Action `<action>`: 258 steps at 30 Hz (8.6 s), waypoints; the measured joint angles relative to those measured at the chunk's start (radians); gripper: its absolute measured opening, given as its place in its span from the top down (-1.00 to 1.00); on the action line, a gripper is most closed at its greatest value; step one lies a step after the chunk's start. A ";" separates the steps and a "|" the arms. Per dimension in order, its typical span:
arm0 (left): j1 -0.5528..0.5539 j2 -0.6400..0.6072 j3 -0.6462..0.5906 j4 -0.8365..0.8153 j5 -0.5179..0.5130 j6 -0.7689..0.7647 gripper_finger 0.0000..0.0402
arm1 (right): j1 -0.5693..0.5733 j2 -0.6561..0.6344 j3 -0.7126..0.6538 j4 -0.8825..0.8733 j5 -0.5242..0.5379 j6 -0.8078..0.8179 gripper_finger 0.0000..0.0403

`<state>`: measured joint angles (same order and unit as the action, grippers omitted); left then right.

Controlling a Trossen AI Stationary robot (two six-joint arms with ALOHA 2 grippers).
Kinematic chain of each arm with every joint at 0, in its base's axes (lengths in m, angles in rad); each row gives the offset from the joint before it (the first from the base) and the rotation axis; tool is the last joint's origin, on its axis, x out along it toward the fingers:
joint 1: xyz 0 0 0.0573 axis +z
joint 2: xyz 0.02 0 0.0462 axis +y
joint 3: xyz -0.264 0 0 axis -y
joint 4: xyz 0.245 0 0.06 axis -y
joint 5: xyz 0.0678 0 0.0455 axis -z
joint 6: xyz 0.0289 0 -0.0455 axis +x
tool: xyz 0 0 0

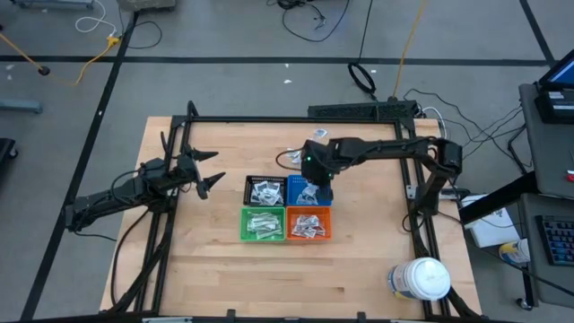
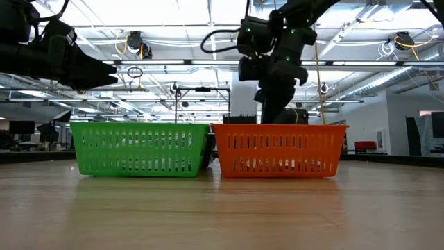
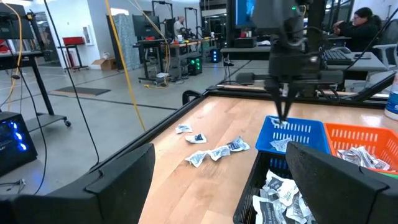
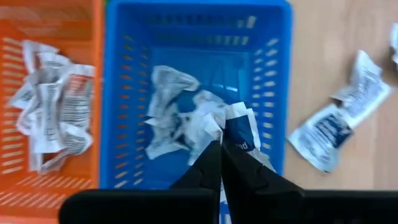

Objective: Pick & Place First Aid Supplies
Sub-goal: Put the alcohol pad into the blue bin

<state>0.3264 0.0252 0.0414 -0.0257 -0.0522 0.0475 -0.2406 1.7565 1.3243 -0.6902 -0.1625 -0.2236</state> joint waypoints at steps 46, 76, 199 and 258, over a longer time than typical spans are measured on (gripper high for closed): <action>0.000 0.000 0.000 0.000 0.000 0.000 -0.82 | 0.017 -0.075 -0.051 0.171 0.042 0.056 0.11; 0.000 0.000 0.000 0.000 0.000 0.000 -0.82 | -0.345 0.050 -0.055 0.401 0.171 0.117 0.12; 0.000 0.000 0.000 0.001 0.000 0.000 -0.82 | -0.193 -0.193 -0.193 0.400 0.127 -0.072 0.02; 0.000 0.000 0.000 0.000 -0.001 0.000 -0.82 | -0.436 0.315 0.143 0.205 0.010 0.476 0.98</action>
<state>0.3266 0.0254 0.0418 -0.0259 -0.0532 0.0473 -0.6765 2.0712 1.4670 -0.4855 -0.1521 0.2523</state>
